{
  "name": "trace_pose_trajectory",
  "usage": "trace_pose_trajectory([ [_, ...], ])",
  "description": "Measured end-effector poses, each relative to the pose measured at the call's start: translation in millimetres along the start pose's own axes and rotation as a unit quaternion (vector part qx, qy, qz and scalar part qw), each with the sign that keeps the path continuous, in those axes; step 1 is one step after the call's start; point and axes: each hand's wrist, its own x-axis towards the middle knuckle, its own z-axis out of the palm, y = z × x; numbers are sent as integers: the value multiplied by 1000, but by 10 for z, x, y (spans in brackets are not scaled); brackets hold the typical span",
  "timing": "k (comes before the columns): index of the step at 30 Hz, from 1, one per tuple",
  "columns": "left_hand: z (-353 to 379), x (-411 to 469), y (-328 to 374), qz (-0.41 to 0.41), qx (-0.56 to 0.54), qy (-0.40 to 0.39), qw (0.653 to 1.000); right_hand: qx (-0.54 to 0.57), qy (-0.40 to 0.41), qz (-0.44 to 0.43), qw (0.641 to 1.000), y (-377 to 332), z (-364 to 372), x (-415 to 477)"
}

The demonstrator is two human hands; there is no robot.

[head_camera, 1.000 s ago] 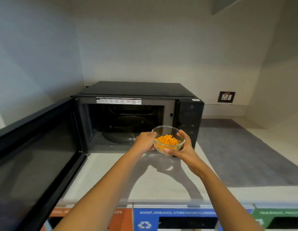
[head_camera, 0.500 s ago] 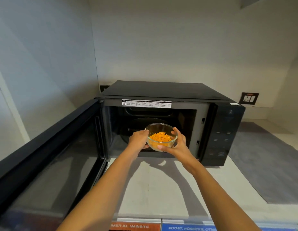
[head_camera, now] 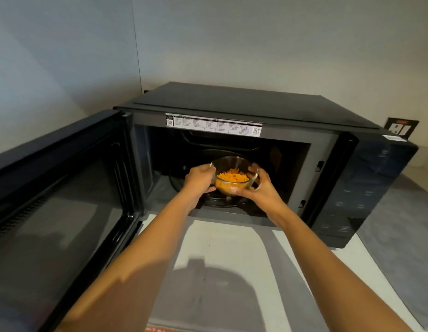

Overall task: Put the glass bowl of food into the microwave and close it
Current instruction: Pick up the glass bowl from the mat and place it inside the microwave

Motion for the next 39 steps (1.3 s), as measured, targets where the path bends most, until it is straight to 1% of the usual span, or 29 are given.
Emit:
trace_pose_trajectory([
  [2,5,138,31,3,-1,7,1000,11,-11,5,1000,-20,-15,125],
  [4,1,283,93,7,-7,12,1000,20,-21,-10,1000,-53,-15,283],
  [7,-26,482,217,3,-37,30,999,28,-22,-14,999,-117,7,519],
  [9,-47,560,273,12,-56,27,998,42,-24,-11,999,-163,30,638],
  [12,-73,671,287,25,-45,17,999,43,-45,-15,998,-197,61,799],
  [17,-100,790,254,13,-29,13,999,35,-79,-5,996,-153,94,913],
  [26,-91,894,173,2,-28,-13,1000,46,-61,21,997,-64,128,936],
  [33,-127,950,69,-6,-22,-8,1000,46,-53,38,997,-3,204,909],
  [39,-144,991,1,-5,-25,-10,1000,58,-52,32,996,36,243,917],
])
